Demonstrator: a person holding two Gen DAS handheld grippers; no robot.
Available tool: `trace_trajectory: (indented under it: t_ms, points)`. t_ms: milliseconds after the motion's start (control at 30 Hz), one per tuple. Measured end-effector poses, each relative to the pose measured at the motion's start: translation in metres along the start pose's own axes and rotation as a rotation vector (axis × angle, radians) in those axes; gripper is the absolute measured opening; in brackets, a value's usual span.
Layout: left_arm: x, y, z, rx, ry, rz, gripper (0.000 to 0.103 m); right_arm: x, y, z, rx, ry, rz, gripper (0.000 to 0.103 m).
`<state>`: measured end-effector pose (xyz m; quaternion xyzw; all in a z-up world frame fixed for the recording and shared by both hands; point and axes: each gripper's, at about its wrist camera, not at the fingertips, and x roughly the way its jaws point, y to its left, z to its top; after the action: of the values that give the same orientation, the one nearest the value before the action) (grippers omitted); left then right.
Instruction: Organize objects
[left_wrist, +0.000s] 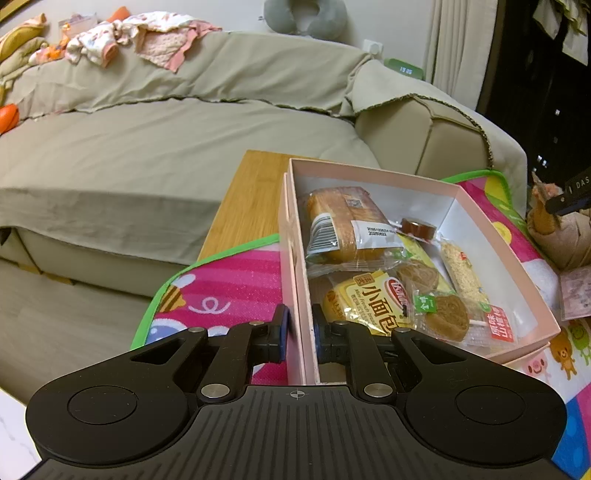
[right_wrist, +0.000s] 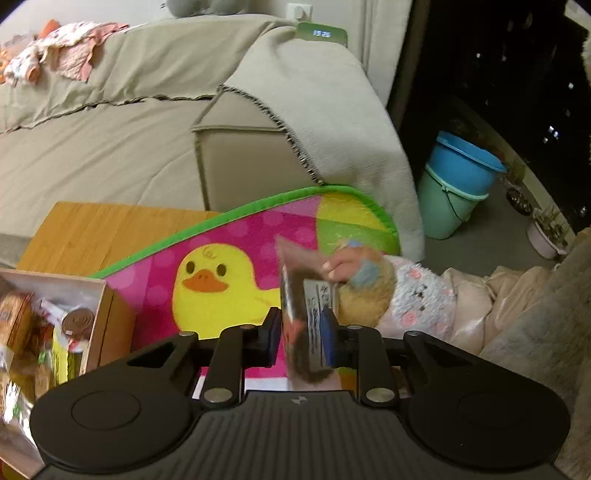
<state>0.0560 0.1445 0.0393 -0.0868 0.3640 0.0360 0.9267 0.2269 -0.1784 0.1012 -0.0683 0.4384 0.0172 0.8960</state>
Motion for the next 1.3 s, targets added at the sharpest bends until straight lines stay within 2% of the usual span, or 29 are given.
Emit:
trace_trajectory:
  t_ms: [67, 133, 167, 233, 267, 300, 467, 533, 567, 600, 733, 800, 1133, 1300]
  points:
    - [0.0, 0.0, 0.0, 0.0, 0.0, 0.001, 0.015, -0.002, 0.005, -0.003, -0.013, 0.006, 0.036, 0.021]
    - [0.0, 0.0, 0.0, 0.0, 0.0, 0.002, 0.015, -0.005, 0.011, -0.003, -0.034, -0.004, 0.016, 0.022]
    - [0.0, 0.0, 0.0, -0.001, 0.0, 0.001, 0.015, -0.006, 0.011, -0.001, -0.036, -0.011, 0.004, 0.025]
    - [0.0, 0.0, 0.0, 0.0, 0.0, 0.0, 0.015, -0.005, 0.008, 0.003, -0.02, -0.013, -0.018, 0.039]
    - [0.0, 0.0, 0.0, 0.0, 0.0, -0.001, 0.015, -0.001, 0.005, 0.005, -0.01, -0.009, -0.035, 0.049]
    - [0.0, 0.0, 0.0, 0.0, 0.0, 0.0, 0.015, 0.003, 0.003, 0.006, -0.001, 0.001, -0.056, 0.054]
    - [0.0, 0.0, 0.0, 0.0, 0.001, 0.0, 0.015, 0.029, -0.004, 0.002, 0.037, 0.063, -0.046, 0.054]
    - [0.0, 0.0, 0.0, 0.001, 0.001, 0.001, 0.015, 0.035, -0.004, -0.002, 0.051, 0.078, -0.019, 0.046]
    - [0.0, -0.001, 0.0, 0.001, 0.002, 0.001, 0.015, 0.037, -0.004, -0.004, 0.051, 0.082, -0.008, 0.033]
    - [0.001, -0.001, 0.0, 0.001, 0.003, 0.002, 0.015, 0.037, -0.003, -0.006, 0.045, 0.086, -0.002, 0.027]
    - [0.003, -0.001, -0.001, 0.0, 0.006, 0.006, 0.015, 0.027, 0.004, -0.018, 0.004, 0.058, 0.029, 0.019]
    - [0.004, -0.001, 0.0, 0.0, 0.008, 0.009, 0.014, 0.02, 0.007, -0.023, -0.016, 0.051, 0.072, 0.009]
    - [0.005, -0.001, 0.001, 0.001, 0.012, 0.016, 0.014, -0.036, 0.048, -0.078, -0.149, 0.08, 0.286, 0.009]
    - [0.005, -0.001, 0.0, 0.005, 0.009, 0.022, 0.013, -0.063, 0.064, -0.115, -0.194, 0.096, 0.316, 0.009]
